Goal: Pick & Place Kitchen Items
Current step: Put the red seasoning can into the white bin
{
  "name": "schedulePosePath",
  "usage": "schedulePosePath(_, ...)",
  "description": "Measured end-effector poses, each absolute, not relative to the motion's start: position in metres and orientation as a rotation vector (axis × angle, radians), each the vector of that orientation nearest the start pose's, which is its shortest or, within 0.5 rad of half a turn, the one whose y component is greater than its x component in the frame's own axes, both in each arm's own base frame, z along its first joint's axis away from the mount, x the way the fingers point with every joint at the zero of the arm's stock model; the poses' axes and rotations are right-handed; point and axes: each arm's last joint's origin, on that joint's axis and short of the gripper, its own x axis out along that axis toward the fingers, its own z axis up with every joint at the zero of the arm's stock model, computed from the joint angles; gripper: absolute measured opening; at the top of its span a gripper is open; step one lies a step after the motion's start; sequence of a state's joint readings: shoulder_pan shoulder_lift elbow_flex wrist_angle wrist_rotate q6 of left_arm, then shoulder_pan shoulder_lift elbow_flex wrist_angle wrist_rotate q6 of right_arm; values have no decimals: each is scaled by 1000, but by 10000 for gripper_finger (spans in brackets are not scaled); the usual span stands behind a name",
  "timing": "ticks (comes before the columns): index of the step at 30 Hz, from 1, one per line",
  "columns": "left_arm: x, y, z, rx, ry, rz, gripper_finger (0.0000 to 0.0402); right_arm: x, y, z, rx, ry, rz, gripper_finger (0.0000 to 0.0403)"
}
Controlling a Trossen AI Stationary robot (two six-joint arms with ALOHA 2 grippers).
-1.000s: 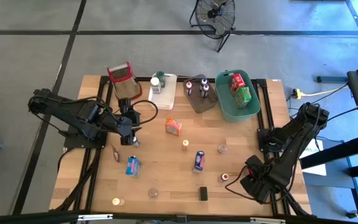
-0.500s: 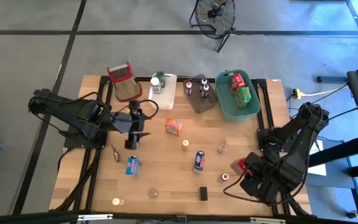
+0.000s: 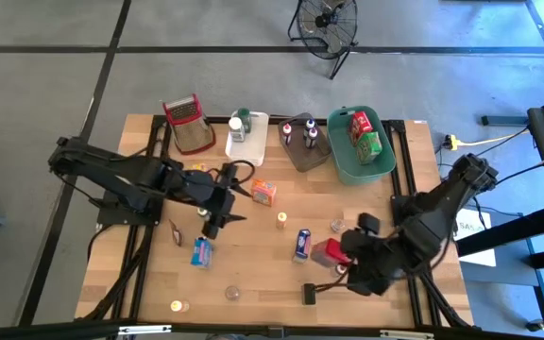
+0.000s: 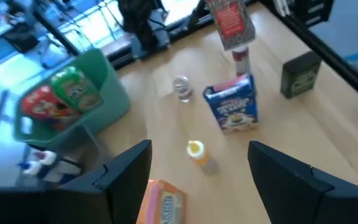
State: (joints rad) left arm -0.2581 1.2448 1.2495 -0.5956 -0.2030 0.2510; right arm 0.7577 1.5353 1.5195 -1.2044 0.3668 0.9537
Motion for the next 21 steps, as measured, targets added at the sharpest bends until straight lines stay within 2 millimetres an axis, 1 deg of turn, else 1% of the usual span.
schedulePosePath(5, 280, -70, 348, 350, 535, -198, 262, 241, 180, 336, 135, 1014, -87, 229)
schedulePosePath(12, 315, -80, 330, 311, 467, -190, 262, 265, 168, 333, 33, 973, -9, 230)
schedulePosePath(16, 328, -83, 321, 253, 455, -158, 262, 274, 164, 329, -41, 967, 9, 230)
schedulePosePath(21, 335, -85, 316, 189, 444, -144, 262, 283, 160, 320, -119, 985, -30, 230)
